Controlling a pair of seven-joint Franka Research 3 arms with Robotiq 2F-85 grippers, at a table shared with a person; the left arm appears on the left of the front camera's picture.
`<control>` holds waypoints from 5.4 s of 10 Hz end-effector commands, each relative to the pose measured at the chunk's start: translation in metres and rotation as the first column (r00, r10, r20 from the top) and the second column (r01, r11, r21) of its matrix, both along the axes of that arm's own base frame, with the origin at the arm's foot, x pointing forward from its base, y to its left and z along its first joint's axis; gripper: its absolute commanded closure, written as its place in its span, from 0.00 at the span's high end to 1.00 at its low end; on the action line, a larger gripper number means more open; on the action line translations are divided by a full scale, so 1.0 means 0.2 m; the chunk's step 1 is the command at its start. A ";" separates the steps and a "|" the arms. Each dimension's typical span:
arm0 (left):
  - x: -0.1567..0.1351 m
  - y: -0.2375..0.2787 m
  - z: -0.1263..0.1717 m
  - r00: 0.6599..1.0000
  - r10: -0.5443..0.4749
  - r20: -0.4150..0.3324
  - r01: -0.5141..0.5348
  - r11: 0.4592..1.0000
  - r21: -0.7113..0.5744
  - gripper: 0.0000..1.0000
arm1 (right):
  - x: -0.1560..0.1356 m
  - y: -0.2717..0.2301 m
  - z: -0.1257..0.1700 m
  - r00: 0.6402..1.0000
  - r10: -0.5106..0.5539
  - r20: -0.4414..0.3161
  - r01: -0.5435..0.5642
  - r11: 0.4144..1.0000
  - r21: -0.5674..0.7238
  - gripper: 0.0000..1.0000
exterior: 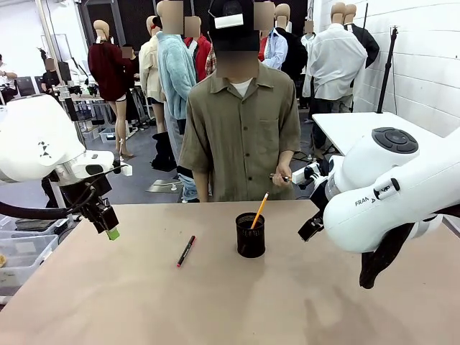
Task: Place the pens into the pen holder.
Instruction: Pick up a writing instrument from the table and place it into the Pen holder.
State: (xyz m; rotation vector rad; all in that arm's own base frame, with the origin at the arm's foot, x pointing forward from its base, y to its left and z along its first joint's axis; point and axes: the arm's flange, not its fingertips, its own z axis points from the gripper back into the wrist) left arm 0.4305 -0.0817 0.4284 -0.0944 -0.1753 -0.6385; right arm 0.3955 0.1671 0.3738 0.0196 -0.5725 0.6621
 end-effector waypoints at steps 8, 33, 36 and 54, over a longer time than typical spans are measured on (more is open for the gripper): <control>0.01 0.01 0.01 1.000 -0.003 0.007 0.003 1.000 0.013 0.62 | 0.44 -0.39 0.01 0.905 -0.285 -0.315 0.226 0.951 -0.210 1.00; 0.01 0.01 0.01 1.000 -0.003 0.007 0.003 1.000 0.013 0.62 | 0.62 -0.52 -0.29 0.878 -0.037 -0.477 -0.037 0.989 -0.144 0.00; 0.01 0.01 0.01 1.000 -0.003 0.007 0.003 1.000 0.013 0.62 | 0.57 -0.55 -0.25 0.888 0.134 -0.439 -0.171 0.984 -0.046 0.00; 0.01 0.01 0.01 1.000 -0.003 0.007 0.003 1.000 0.013 0.62 | 0.47 0.08 0.10 0.666 0.578 0.472 -0.744 0.470 0.475 0.00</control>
